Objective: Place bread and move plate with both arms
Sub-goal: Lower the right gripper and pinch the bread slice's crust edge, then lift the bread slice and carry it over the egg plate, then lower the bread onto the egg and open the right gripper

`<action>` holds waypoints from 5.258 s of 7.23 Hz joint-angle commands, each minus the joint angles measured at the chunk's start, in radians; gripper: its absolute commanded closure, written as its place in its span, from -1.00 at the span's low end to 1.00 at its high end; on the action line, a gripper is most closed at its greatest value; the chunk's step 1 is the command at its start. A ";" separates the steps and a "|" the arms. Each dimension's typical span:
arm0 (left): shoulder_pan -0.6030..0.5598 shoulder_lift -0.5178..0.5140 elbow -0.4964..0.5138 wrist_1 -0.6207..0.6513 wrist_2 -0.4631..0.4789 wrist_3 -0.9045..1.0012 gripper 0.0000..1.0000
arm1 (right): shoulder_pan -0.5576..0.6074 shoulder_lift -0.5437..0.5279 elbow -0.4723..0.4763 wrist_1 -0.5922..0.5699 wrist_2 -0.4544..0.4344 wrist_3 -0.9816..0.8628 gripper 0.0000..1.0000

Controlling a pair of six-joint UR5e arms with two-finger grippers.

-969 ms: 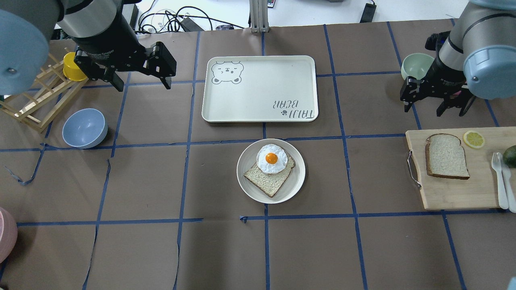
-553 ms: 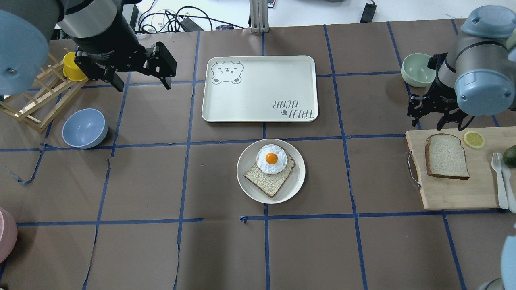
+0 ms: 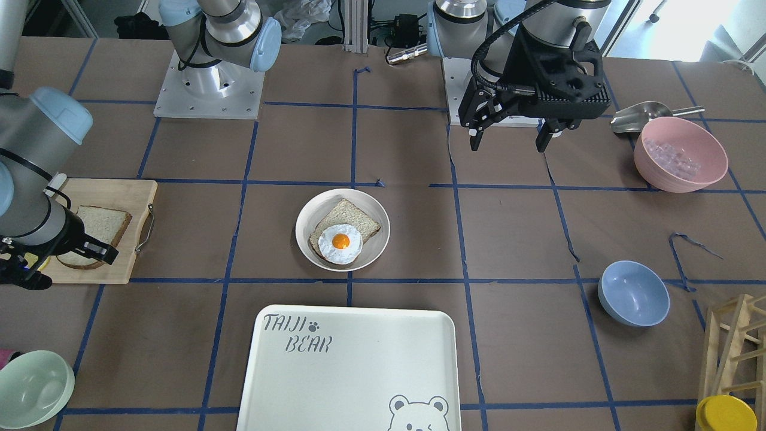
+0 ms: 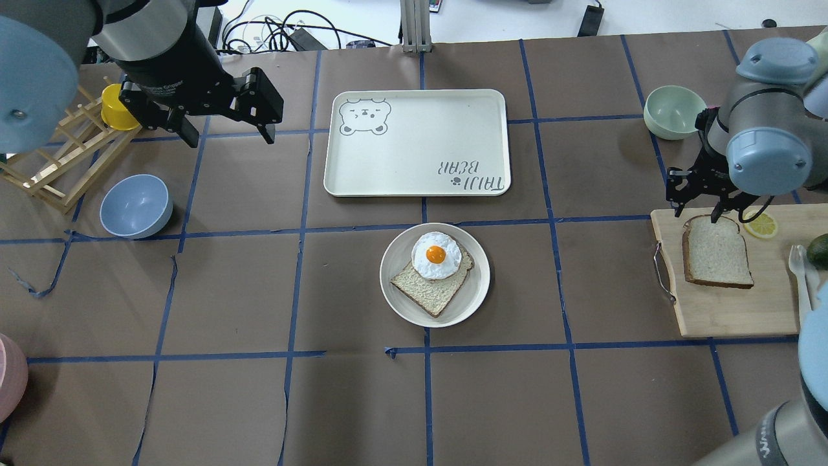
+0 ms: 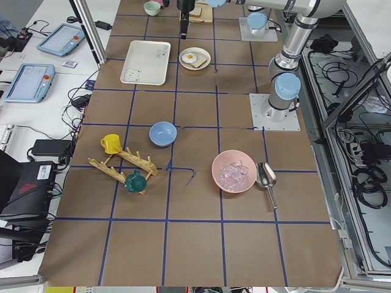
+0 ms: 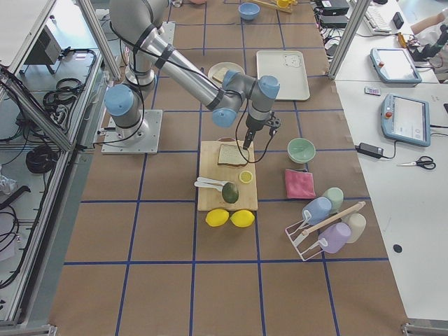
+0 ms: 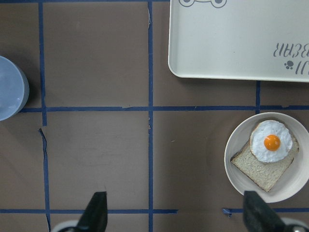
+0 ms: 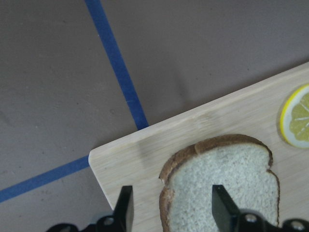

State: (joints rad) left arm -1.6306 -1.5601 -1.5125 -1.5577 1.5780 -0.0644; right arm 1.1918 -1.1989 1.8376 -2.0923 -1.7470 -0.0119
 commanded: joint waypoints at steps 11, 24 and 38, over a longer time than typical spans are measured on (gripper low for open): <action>0.002 -0.002 0.000 0.001 -0.001 0.000 -1.00 | -0.006 0.036 -0.001 0.009 -0.022 0.013 1.00; 0.002 0.000 0.000 -0.001 -0.001 0.000 -1.00 | 0.365 -0.097 -0.331 0.587 0.157 0.444 1.00; 0.002 0.000 0.000 -0.001 0.000 0.000 -1.00 | 0.643 0.133 -0.328 0.400 0.466 0.975 1.00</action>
State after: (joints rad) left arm -1.6291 -1.5614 -1.5125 -1.5584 1.5772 -0.0644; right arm 1.8346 -1.0765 1.5091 -1.6800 -1.2817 0.9728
